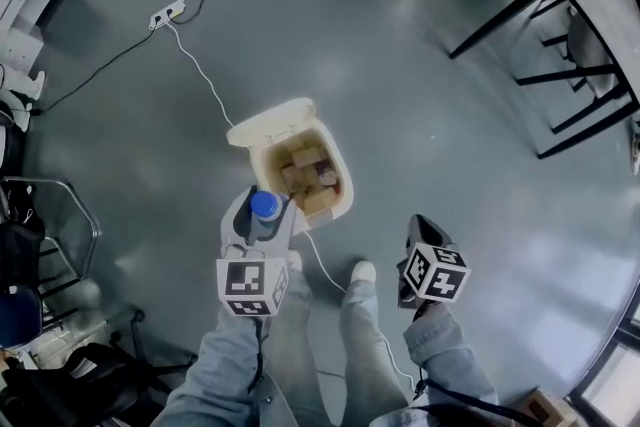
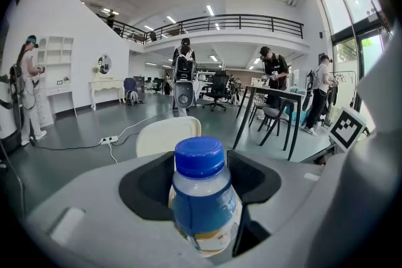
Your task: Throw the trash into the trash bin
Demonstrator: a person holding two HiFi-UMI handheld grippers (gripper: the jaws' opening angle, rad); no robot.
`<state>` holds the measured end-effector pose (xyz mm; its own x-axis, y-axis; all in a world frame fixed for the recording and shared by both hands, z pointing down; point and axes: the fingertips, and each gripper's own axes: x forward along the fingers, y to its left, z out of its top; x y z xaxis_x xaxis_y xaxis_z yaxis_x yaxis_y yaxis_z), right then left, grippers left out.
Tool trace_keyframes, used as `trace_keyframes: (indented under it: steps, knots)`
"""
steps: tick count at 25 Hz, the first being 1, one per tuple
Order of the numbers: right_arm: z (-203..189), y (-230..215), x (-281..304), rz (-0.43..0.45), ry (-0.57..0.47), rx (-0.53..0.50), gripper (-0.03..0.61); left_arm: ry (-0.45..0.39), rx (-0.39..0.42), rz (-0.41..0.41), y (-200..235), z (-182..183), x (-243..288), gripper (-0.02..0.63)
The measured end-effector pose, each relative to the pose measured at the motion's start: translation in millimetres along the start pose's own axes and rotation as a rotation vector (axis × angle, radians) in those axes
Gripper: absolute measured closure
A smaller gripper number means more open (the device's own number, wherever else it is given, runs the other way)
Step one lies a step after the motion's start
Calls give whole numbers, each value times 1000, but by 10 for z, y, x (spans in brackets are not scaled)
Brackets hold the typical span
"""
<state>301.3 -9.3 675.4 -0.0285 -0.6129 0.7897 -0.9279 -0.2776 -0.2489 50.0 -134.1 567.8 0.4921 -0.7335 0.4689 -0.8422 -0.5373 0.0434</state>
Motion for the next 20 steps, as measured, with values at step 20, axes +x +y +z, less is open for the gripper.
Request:
trace_keyframes:
  steps: [20]
  knots:
    - [-263,-319,23,-76,81,52,575,69,-23,69,332,-640,1064,339]
